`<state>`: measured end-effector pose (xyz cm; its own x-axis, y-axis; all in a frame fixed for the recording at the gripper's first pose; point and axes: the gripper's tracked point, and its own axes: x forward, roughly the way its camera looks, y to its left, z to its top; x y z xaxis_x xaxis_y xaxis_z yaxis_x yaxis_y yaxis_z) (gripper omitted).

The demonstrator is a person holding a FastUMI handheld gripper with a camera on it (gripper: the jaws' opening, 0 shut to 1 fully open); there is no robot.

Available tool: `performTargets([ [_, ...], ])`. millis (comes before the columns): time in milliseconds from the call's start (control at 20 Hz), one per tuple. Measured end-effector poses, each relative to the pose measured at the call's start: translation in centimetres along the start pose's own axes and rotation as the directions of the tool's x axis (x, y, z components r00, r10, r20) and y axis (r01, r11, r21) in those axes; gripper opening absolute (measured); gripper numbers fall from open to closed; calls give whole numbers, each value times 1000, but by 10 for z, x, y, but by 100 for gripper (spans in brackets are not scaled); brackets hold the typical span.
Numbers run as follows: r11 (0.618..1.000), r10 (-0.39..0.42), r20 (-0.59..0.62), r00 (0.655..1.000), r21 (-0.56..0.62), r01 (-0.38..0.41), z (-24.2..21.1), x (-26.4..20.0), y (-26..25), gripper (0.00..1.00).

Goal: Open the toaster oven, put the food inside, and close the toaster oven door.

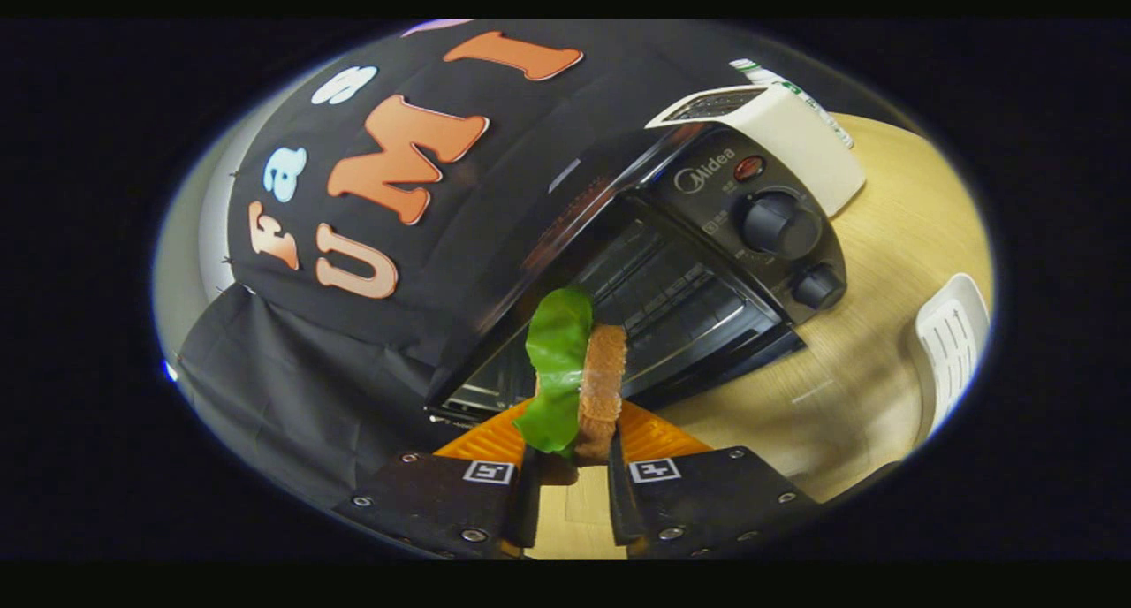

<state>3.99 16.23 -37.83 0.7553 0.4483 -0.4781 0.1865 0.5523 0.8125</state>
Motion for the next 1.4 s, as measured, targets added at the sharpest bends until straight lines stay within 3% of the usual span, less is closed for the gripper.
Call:
performTargets([
  [450,989,-49,130,990,144,30,23,61,-17,33],
  [850,991,-122,229,966,89,104,33,89,-21,33],
  [1000,989,-148,257,955,11,150,33,85,-23,35],
  [1100,971,-185,291,939,-96,221,38,77,-24,42],
  [1250,918,-259,302,917,-219,331,45,70,-33,67],
  [1400,869,-297,292,909,-313,384,46,57,-41,85],
])
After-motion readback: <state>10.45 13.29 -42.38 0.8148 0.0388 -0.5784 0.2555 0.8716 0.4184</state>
